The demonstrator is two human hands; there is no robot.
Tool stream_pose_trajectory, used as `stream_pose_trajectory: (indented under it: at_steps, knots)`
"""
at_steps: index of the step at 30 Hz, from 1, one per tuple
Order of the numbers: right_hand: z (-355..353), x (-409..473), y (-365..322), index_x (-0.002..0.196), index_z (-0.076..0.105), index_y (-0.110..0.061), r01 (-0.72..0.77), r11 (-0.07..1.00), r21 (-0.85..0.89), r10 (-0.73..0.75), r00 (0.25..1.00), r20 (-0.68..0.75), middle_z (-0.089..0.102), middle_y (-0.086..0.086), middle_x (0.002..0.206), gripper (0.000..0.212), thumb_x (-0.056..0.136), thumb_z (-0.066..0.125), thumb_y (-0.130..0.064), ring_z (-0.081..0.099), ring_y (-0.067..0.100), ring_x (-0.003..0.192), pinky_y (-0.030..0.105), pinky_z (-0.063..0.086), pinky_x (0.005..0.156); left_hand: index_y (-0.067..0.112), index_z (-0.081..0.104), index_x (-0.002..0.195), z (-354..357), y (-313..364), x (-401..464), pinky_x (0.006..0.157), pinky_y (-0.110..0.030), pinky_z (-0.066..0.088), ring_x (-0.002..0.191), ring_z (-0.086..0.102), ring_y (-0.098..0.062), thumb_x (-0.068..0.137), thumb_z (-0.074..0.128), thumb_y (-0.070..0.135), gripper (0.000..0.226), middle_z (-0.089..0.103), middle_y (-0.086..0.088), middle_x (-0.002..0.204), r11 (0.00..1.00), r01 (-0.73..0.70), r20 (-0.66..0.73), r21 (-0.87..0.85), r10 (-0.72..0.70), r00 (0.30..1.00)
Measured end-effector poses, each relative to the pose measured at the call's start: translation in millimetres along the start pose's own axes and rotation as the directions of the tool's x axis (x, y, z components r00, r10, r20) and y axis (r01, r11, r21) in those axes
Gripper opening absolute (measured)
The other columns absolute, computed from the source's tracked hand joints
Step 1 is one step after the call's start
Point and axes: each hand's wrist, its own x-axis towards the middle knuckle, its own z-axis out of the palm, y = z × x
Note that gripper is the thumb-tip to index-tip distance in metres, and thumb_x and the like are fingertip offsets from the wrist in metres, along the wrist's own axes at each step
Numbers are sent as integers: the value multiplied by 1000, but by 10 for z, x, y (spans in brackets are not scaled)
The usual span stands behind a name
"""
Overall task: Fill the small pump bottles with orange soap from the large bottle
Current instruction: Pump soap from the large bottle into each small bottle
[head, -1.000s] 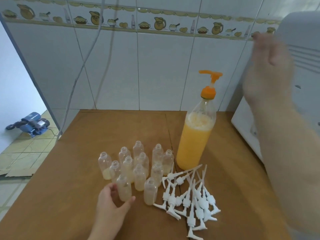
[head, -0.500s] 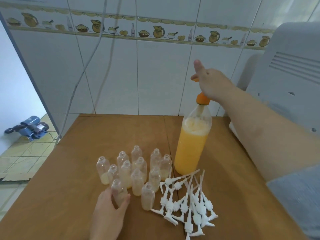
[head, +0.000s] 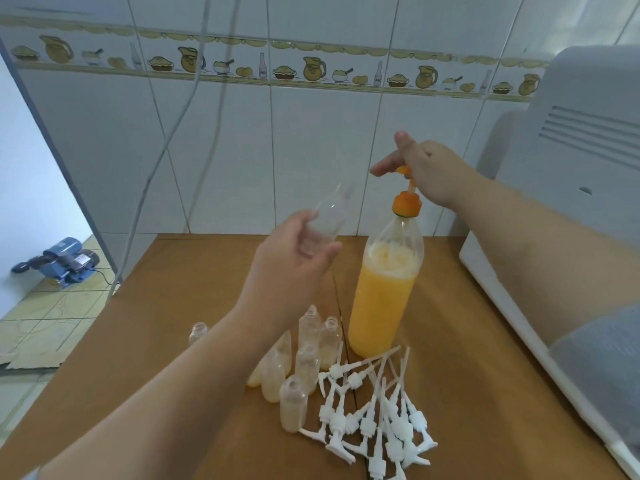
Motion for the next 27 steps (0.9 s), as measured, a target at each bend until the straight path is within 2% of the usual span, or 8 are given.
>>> stream_pose_trajectory:
  at_steps: [6,10,15,17,19,22,25,27]
  knots:
    - [157,75,-104,105,68,-9,-154,975,-161,138,985,-105,65,12,104,73,100,10,-51,57,26,94,32,39,81,21,44,138,322,57,349,72,-14,41,84,54,-3,89,62,34,53,56,5,106,1000,-1,53,3,1,999]
    - [209,102,-124,74,56,-7,-188,943,-274,151,977,-151,55,9,74,70,100,9,-51,53,27,82,33,37,73,21,45,137,339,85,409,79,-20,45,85,56,-5,89,62,34,52,56,5,106,999,-26,4,-40,26,1000]
    - [201,108,-168,69,49,-8,-248,906,-344,209,967,-147,41,5,63,67,101,8,-49,46,26,72,36,34,66,21,43,138,333,115,446,79,-22,42,87,53,-7,90,60,34,53,54,4,108,997,-74,1,9,74,997]
    - [209,120,-210,120,53,-8,-321,875,-362,283,946,-155,41,5,69,48,103,17,-35,46,27,77,37,35,65,23,42,139,325,120,497,84,-27,43,91,52,-11,90,60,35,54,52,5,108,994,-85,5,68,85,996]
    - [222,147,-258,151,9,-25,-353,904,-243,305,928,-214,49,10,91,56,99,26,-13,47,31,87,40,39,67,24,41,140,294,121,559,89,-34,45,95,53,-15,90,60,34,54,49,6,109,985,-93,-2,148,95,996]
    - [122,113,-366,152,8,-17,-383,912,-147,364,920,-143,42,22,140,52,102,23,-14,46,37,119,43,41,92,26,42,140,248,119,626,91,-35,45,98,54,-16,89,61,34,55,48,8,110,979,-81,5,186,81,997]
    - [-74,97,-287,140,40,-4,-360,926,-113,361,933,-17,46,18,140,60,103,16,-44,48,34,121,41,37,102,27,42,140,239,133,666,91,-34,45,99,55,-15,89,62,35,56,49,8,111,976,-92,27,197,88,996]
    - [-90,26,-191,132,51,-5,-233,961,-150,232,972,-22,52,15,135,65,102,12,-48,49,29,120,34,33,99,27,41,140,240,147,684,92,-34,45,100,54,-15,89,62,35,56,49,8,112,973,-99,34,207,94,995]
